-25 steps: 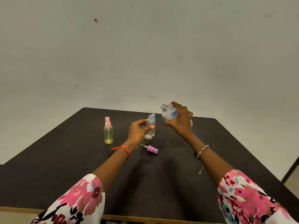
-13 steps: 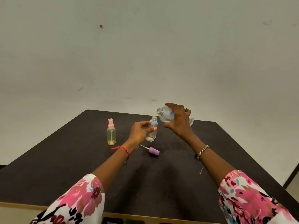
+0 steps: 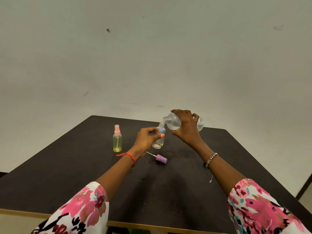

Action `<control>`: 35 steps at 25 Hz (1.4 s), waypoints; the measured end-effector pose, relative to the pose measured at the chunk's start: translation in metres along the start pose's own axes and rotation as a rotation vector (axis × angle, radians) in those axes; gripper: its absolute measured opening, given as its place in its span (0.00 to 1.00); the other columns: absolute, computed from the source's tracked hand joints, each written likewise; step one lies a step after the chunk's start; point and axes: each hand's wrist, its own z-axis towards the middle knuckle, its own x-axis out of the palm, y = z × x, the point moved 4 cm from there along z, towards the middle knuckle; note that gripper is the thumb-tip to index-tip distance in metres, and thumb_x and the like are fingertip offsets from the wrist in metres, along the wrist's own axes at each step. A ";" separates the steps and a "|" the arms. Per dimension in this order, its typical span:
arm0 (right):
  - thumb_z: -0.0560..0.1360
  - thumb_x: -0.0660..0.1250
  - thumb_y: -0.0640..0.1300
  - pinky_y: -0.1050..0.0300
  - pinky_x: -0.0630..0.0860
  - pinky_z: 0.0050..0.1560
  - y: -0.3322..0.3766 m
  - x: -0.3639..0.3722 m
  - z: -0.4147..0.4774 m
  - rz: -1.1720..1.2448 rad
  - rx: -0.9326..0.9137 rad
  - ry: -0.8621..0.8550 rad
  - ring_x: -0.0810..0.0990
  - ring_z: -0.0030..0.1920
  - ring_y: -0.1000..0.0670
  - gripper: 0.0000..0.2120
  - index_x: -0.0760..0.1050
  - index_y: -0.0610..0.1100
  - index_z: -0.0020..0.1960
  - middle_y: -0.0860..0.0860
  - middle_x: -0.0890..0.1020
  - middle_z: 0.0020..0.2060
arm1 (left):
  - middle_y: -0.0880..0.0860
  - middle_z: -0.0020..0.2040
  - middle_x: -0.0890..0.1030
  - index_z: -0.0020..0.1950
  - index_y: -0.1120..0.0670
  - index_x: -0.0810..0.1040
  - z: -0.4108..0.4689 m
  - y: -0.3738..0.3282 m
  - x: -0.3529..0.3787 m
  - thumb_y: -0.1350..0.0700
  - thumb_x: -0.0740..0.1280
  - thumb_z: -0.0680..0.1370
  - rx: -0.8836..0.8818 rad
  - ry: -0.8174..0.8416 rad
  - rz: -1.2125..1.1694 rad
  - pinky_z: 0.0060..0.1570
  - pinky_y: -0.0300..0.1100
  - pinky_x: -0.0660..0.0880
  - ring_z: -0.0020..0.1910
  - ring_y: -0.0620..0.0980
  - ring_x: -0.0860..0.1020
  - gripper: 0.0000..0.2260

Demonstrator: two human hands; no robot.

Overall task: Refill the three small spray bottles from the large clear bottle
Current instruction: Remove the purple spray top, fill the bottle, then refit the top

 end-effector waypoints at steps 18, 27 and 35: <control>0.62 0.68 0.45 0.46 0.58 0.57 -0.002 0.004 0.000 -0.069 -0.055 -0.006 0.71 0.61 0.42 0.28 0.71 0.45 0.62 0.47 0.77 0.59 | 0.57 0.59 0.78 0.62 0.60 0.76 0.001 0.003 -0.002 0.60 0.71 0.71 -0.023 0.004 0.019 0.57 0.46 0.76 0.56 0.51 0.78 0.19; 0.62 0.67 0.45 0.46 0.57 0.58 -0.001 0.003 0.000 -0.080 -0.065 -0.011 0.71 0.61 0.42 0.28 0.71 0.45 0.62 0.47 0.77 0.59 | 0.57 0.60 0.78 0.63 0.61 0.75 -0.003 0.000 -0.001 0.61 0.70 0.72 -0.027 0.006 0.017 0.54 0.41 0.75 0.53 0.49 0.76 0.20; 0.63 0.68 0.44 0.52 0.54 0.56 0.000 0.003 0.000 -0.097 -0.074 -0.022 0.72 0.60 0.42 0.27 0.72 0.44 0.62 0.46 0.78 0.58 | 0.56 0.58 0.78 0.62 0.60 0.76 -0.002 0.002 0.000 0.60 0.71 0.72 -0.033 -0.001 0.023 0.54 0.42 0.75 0.54 0.50 0.76 0.18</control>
